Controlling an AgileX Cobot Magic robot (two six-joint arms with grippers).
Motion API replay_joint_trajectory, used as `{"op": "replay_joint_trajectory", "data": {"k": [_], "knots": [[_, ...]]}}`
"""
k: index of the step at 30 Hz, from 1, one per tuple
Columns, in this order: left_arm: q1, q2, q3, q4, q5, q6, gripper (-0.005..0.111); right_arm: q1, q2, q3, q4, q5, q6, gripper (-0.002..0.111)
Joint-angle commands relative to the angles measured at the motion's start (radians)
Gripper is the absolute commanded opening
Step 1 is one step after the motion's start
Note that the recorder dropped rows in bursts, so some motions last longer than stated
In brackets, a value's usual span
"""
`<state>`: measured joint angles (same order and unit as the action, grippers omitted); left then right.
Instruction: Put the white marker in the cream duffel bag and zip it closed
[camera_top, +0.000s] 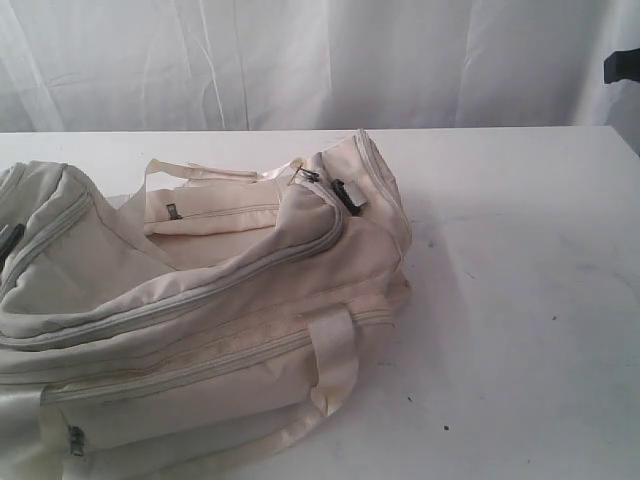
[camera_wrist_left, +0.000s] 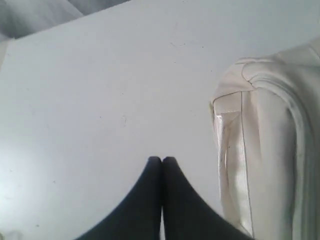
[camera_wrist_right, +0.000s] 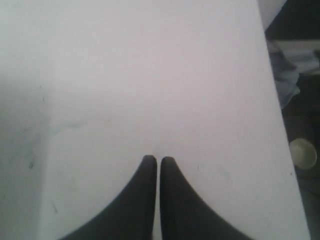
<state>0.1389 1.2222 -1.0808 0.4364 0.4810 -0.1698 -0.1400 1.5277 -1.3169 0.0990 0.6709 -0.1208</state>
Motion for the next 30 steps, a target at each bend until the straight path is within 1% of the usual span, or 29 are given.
{"op": "replay_joint_trajectory", "data": {"k": [1,3,5,8,10,12,14,17,19,22,24,27,30], "knots": [[0.146,-0.126,0.165,-0.164,-0.175,0.014,0.000,-0.001,-0.180,0.135,0.024,-0.377,-0.010,0.003],[0.168,-0.224,0.270,-0.170,-0.261,0.012,0.000,-0.001,-0.279,0.235,0.024,-0.536,-0.015,0.003],[0.168,-0.334,0.371,-0.170,-0.359,0.012,0.000,-0.001,-0.359,0.335,0.024,-0.624,-0.015,0.003],[0.168,-0.492,0.474,-0.174,-0.472,-0.029,0.000,-0.001,-0.458,0.470,0.024,-0.679,-0.015,0.003],[0.168,-0.581,0.499,-0.174,-0.481,-0.036,0.000,-0.001,-0.520,0.557,0.024,-0.686,-0.015,0.003],[0.168,-0.667,0.515,-0.154,-0.452,-0.001,0.000,0.000,-0.620,0.646,0.024,-0.700,-0.005,0.003],[0.168,-0.747,0.508,-0.144,-0.394,0.036,0.000,0.000,-0.763,0.705,0.024,-0.731,0.000,0.003],[0.168,-0.849,0.503,-0.144,-0.354,0.023,0.000,0.000,-0.949,0.758,0.024,-0.757,-0.024,0.003],[0.168,-0.876,0.512,-0.144,-0.317,-0.013,0.000,0.000,-1.031,0.783,0.024,-0.747,-0.038,0.003],[0.168,-0.883,0.570,-0.144,-0.225,-0.038,0.000,0.000,-1.069,0.829,0.024,-0.684,-0.034,0.003],[0.168,-0.867,0.639,-0.146,-0.214,-0.038,0.000,0.000,-1.058,0.866,0.020,-0.644,-0.048,0.003],[0.168,-0.861,0.720,-0.204,-0.206,-0.043,0.000,0.000,-1.027,0.914,0.020,-0.597,-0.062,0.003],[0.168,-0.861,0.768,-0.260,-0.119,-0.091,0.000,0.000,-1.005,0.939,0.031,-0.494,-0.034,0.003]]}}
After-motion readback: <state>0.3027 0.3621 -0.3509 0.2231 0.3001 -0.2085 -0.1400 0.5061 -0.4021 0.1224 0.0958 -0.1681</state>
